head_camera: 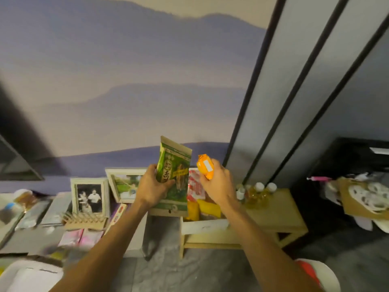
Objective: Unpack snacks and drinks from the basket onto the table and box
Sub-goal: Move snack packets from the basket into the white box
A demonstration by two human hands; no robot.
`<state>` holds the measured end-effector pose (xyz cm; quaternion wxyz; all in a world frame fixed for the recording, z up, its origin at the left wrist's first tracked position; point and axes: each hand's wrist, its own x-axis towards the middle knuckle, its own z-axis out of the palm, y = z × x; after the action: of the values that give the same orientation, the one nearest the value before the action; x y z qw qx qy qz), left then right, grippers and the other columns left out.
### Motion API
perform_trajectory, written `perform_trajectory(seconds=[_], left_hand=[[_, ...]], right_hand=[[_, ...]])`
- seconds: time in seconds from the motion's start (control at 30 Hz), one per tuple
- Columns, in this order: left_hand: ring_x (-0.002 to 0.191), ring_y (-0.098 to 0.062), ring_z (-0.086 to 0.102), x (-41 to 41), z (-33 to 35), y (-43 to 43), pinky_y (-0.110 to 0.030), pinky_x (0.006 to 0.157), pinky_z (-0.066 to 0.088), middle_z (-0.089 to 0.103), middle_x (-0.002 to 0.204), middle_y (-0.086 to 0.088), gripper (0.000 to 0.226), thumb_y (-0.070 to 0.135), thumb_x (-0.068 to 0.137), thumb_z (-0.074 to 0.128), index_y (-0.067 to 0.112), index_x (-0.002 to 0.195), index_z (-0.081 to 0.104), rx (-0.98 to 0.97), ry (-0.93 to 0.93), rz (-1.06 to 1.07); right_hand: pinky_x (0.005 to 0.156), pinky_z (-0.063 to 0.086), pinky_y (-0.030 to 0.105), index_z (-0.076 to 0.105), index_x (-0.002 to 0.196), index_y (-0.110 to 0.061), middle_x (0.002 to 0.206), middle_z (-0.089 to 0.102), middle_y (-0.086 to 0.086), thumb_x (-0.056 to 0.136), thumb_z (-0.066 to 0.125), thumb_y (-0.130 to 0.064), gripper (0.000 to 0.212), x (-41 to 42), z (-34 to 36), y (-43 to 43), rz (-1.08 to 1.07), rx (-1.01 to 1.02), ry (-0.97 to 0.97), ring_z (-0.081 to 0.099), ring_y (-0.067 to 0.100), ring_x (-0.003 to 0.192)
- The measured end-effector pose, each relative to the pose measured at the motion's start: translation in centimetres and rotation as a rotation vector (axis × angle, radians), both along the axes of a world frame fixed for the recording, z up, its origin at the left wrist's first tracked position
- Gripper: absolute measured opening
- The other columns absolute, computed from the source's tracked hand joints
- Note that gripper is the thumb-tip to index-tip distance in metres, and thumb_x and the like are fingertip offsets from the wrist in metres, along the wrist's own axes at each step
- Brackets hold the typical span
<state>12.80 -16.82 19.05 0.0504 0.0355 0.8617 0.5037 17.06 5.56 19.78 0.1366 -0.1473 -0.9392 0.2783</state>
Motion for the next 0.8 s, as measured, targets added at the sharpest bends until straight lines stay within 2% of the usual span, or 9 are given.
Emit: perform_trajectory(seconds=[0.2, 0.27, 0.33, 0.4, 0.53, 0.6, 0.7, 0.77, 0.8], left_hand=[[0.102, -0.018, 0.071, -2.4, -7.8, 9.6, -0.043, 0.089, 0.062, 0.071, 0.112, 0.005, 0.051, 0.029, 0.086, 0.085, 0.025, 0.125, 0.053, -0.040, -0.190, 0.028], [0.102, -0.017, 0.071, -2.9, -10.4, 11.4, -0.044, 0.089, 0.062, 0.070, 0.108, 0.008, 0.051, 0.028, 0.087, 0.084, 0.025, 0.126, 0.052, -0.044, -0.260, 0.042], [0.100, -0.018, 0.072, -3.4, -13.1, 12.5, -0.048, 0.088, 0.063, 0.071, 0.106, 0.009, 0.052, 0.029, 0.086, 0.084, 0.026, 0.126, 0.052, -0.055, -0.305, 0.067], [0.101, -0.019, 0.071, -3.9, -15.3, 13.4, -0.047, 0.089, 0.062, 0.070, 0.107, 0.008, 0.053, 0.030, 0.086, 0.084, 0.026, 0.128, 0.053, -0.053, -0.353, 0.100], [0.105, -0.024, 0.067, -4.8, -19.1, 14.2, -0.044, 0.091, 0.058, 0.066, 0.113, 0.001, 0.061, 0.034, 0.085, 0.085, 0.019, 0.134, 0.052, -0.063, -0.416, 0.199], [0.101, -0.020, 0.063, -5.2, -20.6, 14.1, -0.041, 0.088, 0.057, 0.064, 0.112, 0.001, 0.066, 0.040, 0.086, 0.083, 0.017, 0.139, 0.050, -0.106, -0.457, 0.192], [0.098, -0.017, 0.060, -6.1, -22.4, 13.8, -0.038, 0.084, 0.058, 0.057, 0.111, 0.005, 0.085, 0.049, 0.085, 0.082, 0.030, 0.154, 0.035, -0.215, -0.397, 0.079], [0.102, -0.020, 0.062, -6.8, -23.2, 13.6, -0.038, 0.081, 0.058, 0.054, 0.118, 0.004, 0.101, 0.062, 0.079, 0.080, 0.045, 0.156, 0.016, -0.282, -0.374, 0.008], [0.104, -0.023, 0.065, -7.1, -23.7, 13.4, -0.042, 0.082, 0.061, 0.057, 0.123, 0.002, 0.104, 0.070, 0.074, 0.077, 0.047, 0.153, 0.013, -0.299, -0.385, -0.008]], right_hand=[[0.087, 0.057, 0.037, 0.046, 0.148, -0.024, 0.126, 0.068, 0.005, 0.099, 0.065, -0.051, 0.060, -2.1, -7.5, 9.4, -0.036, 0.016, -0.208, 0.068, 0.028, 0.113], [0.084, 0.058, 0.034, 0.049, 0.145, -0.025, 0.123, 0.069, 0.001, 0.098, 0.063, -0.055, 0.058, -2.6, -10.6, 10.5, -0.029, 0.018, -0.246, 0.069, 0.024, 0.109], [0.080, 0.062, 0.037, 0.052, 0.137, -0.027, 0.116, 0.071, -0.001, 0.096, 0.062, -0.059, 0.053, -3.1, -13.6, 10.9, -0.026, 0.005, -0.295, 0.072, 0.023, 0.102], [0.078, 0.060, 0.038, 0.053, 0.134, -0.023, 0.112, 0.071, 0.003, 0.095, 0.062, -0.056, 0.052, -3.7, -16.0, 10.7, -0.021, 0.014, -0.334, 0.072, 0.026, 0.099], [0.075, 0.041, 0.021, 0.052, 0.145, -0.021, 0.117, 0.071, 0.001, 0.100, 0.065, -0.046, 0.053, -4.7, -19.7, 9.6, 0.023, -0.026, -0.388, 0.070, 0.019, 0.105], [0.075, 0.043, 0.018, 0.052, 0.144, -0.019, 0.114, 0.072, 0.001, 0.101, 0.065, -0.044, 0.052, -5.3, -21.6, 9.2, -0.001, -0.064, -0.393, 0.071, 0.018, 0.103], [0.087, 0.058, 0.029, 0.041, 0.151, -0.013, 0.126, 0.070, 0.005, 0.100, 0.068, -0.041, 0.064, -5.5, -24.2, 9.0, -0.024, -0.114, -0.431, 0.071, 0.021, 0.110], [0.097, 0.059, 0.035, 0.028, 0.159, -0.009, 0.140, 0.063, 0.009, 0.100, 0.067, -0.041, 0.077, -5.3, -25.1, 9.0, -0.035, -0.118, -0.456, 0.067, 0.024, 0.122], [0.101, 0.058, 0.037, 0.023, 0.161, -0.008, 0.146, 0.058, 0.010, 0.101, 0.066, -0.042, 0.081, -5.3, -25.2, 9.0, -0.040, -0.120, -0.468, 0.064, 0.026, 0.128]])
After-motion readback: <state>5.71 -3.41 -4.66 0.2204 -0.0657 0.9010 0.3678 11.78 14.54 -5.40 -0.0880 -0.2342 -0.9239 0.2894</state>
